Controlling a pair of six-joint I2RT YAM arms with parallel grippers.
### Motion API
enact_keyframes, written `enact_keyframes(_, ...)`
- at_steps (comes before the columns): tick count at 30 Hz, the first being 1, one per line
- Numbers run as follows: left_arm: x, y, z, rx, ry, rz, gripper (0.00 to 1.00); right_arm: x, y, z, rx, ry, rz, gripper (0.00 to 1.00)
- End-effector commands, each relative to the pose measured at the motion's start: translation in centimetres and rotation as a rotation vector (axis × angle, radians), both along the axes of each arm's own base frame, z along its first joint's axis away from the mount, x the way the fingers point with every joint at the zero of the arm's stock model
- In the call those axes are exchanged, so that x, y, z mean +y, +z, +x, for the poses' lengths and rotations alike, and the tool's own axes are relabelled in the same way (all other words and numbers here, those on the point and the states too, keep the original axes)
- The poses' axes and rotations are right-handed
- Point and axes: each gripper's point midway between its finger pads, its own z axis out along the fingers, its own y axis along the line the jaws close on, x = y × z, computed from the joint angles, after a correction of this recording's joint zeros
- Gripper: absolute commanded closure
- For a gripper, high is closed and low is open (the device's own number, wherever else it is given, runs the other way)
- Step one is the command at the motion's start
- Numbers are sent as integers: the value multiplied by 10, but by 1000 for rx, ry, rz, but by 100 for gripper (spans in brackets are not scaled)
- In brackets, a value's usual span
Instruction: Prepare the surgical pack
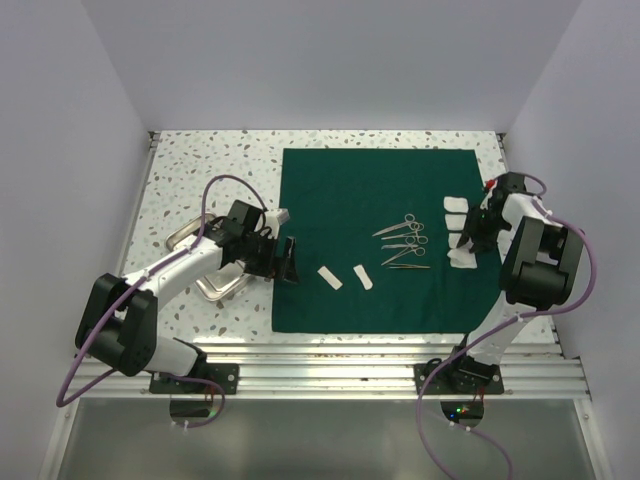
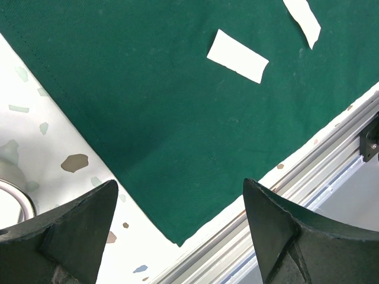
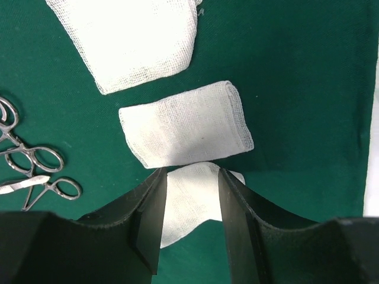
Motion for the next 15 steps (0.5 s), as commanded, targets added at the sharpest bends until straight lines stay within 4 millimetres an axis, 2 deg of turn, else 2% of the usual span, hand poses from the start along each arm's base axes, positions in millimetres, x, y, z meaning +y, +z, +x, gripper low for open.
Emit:
enact_keyframes(1, -4, 9, 7, -48, -5, -38, 10, -7, 23, 10, -47, 18, -37, 56)
enact_keyframes(15, -3, 9, 5, -48, -3, -37, 10, -7, 4, 6, 3, 24, -44, 57)
